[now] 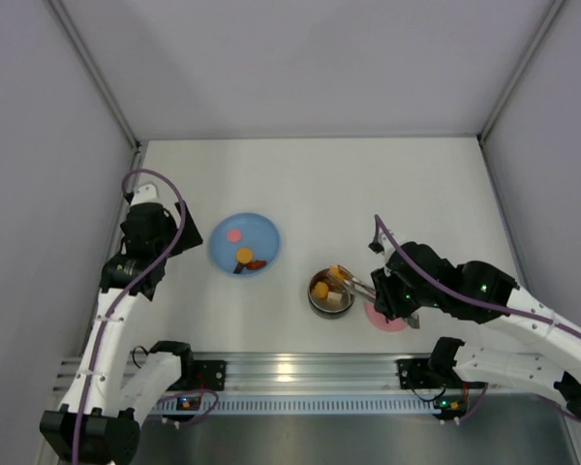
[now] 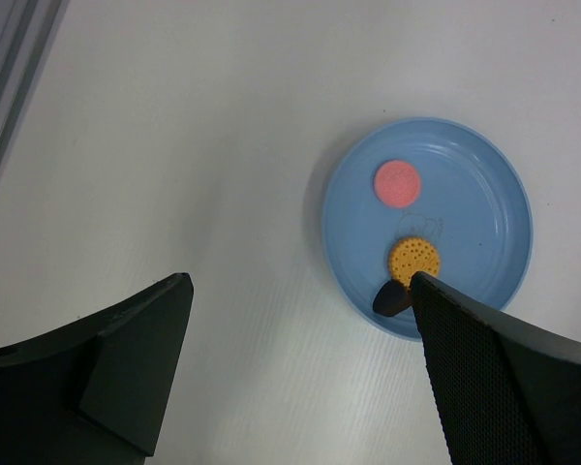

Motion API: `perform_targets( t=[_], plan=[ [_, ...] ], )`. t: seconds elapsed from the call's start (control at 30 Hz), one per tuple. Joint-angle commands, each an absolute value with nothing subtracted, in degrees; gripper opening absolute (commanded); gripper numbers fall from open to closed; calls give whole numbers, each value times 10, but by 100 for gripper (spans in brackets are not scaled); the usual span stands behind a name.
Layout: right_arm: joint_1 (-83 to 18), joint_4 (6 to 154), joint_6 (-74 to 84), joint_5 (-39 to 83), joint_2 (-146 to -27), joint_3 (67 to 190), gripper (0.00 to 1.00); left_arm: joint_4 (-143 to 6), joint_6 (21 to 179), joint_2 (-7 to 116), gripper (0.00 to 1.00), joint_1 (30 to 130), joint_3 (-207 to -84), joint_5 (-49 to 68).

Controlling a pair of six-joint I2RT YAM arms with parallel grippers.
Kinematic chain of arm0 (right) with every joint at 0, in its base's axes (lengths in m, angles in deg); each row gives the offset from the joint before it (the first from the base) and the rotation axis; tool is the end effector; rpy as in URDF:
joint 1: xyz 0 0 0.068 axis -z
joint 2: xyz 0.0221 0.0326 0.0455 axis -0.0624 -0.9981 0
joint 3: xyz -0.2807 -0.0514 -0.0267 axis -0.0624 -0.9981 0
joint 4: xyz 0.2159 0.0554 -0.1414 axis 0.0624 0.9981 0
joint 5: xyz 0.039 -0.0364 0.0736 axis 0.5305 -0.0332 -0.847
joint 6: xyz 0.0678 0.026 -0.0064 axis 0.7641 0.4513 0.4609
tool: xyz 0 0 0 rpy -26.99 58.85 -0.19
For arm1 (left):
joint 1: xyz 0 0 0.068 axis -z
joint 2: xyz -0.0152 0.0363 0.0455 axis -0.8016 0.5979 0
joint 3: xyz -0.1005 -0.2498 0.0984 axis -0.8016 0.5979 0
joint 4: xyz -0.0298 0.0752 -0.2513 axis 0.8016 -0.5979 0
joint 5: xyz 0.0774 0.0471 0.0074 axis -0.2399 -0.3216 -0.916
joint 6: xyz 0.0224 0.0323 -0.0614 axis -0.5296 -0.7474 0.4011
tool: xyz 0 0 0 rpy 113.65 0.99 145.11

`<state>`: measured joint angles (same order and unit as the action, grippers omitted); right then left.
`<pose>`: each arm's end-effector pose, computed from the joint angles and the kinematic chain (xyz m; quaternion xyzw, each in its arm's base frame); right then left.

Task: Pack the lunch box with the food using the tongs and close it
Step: Place the fake food in the packing box, then pick up the fake food from the plate.

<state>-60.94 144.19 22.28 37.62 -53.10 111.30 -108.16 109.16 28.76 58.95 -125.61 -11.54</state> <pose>0.0842 0.1162 0.3163 -0.2498 0.9153 0.1537 0.2760 0.1931 -0.0056 0.3209 -0.1672 0.8668 -0.0087 0.4696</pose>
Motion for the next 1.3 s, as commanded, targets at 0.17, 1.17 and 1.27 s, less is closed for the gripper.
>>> perform_targets(
  t=[0.17,1.17,1.27],
  plan=[
    [-603,1439,229,359,-522,1098,27,-1078,1078,281,99,591,-1241,-109],
    [-603,1438,226,366,-517,1129,43,-1075,1074,284,99,592,-1234,-103],
    [-603,1422,224,365,-532,1151,42,-1075,1074,284,99,592,-1234,-103]
  ],
)
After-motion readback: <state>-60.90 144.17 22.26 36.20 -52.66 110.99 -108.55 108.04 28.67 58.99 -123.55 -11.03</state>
